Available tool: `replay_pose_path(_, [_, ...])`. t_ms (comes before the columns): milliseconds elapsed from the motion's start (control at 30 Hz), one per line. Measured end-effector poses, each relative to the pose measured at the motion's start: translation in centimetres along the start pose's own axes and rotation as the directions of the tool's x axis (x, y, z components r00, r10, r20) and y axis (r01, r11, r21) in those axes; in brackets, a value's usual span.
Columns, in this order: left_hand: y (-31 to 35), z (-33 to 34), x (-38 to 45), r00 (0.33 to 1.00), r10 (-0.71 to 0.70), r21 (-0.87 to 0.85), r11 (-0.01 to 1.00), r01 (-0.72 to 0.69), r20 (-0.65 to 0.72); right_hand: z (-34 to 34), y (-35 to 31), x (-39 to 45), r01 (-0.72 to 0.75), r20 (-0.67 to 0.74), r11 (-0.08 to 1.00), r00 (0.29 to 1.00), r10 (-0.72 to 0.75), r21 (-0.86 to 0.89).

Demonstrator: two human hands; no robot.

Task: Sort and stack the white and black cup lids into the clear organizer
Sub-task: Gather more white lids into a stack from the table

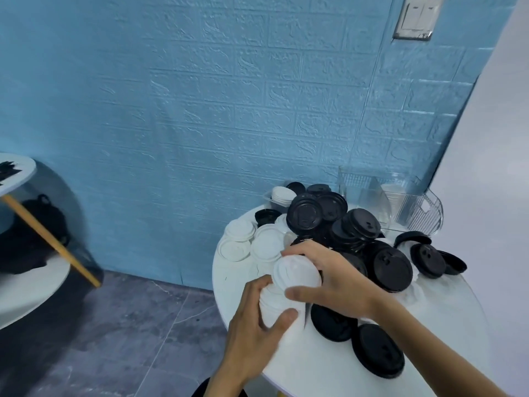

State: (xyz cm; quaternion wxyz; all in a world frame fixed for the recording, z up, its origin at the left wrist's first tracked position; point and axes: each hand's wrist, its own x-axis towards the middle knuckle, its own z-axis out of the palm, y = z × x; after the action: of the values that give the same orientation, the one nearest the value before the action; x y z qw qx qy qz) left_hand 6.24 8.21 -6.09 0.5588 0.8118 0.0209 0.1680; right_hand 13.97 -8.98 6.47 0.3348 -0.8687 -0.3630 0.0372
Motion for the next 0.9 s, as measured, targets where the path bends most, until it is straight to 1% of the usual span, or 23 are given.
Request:
replay_pose_path(100, [0.4,-0.2,-0.2,1.000,-0.006,-0.100,0.995,0.004,-0.011,1.2,0.0,-0.7,0.017,0.016,0.999,1.000,-0.016,-0.047])
replay_pose_path(167, [0.5,-0.5,-0.2,1.000,-0.011,-0.167,0.986,0.012,0.006,1.8,-0.1,-0.6,0.026,0.019,0.997,1.000,-0.025,-0.079])
replay_pose_path(267, [0.7,-0.8,-0.1,0.999,-0.010,-0.173,0.985,0.015,0.032,2.6,-0.4,0.0,0.038,0.044,0.992,0.998,-0.033,-0.124])
replay_pose_path(400, [0.5,-0.8,0.3,1.000,-0.016,-0.192,0.981,0.019,0.021,3.3,-0.2,0.7,0.082,0.070,0.970,0.995,-0.067,-0.231])
replay_pose_path(500, [0.3,-0.8,0.3,1.000,0.011,-0.212,0.977,-0.004,0.029,3.7,0.1,0.5,0.099,0.070,0.953,0.994,-0.082,-0.288])
replay_pose_path(633, [0.3,-0.8,0.3,1.000,0.019,-0.202,0.979,-0.017,0.009,3.8,0.5,0.3,0.088,0.098,0.934,0.994,-0.058,-0.345])
replay_pose_path(800, [0.1,-0.9,0.2,0.999,0.019,-0.150,0.989,-0.013,0.035,4.4,1.1,-0.9,0.088,0.159,0.948,0.987,-0.041,-0.305])
replay_pose_path(900, [0.4,-0.7,0.0,0.999,0.032,-0.105,0.994,-0.028,0.040,4.4,1.3,-1.2,0.098,0.190,0.933,0.981,-0.032,-0.345])
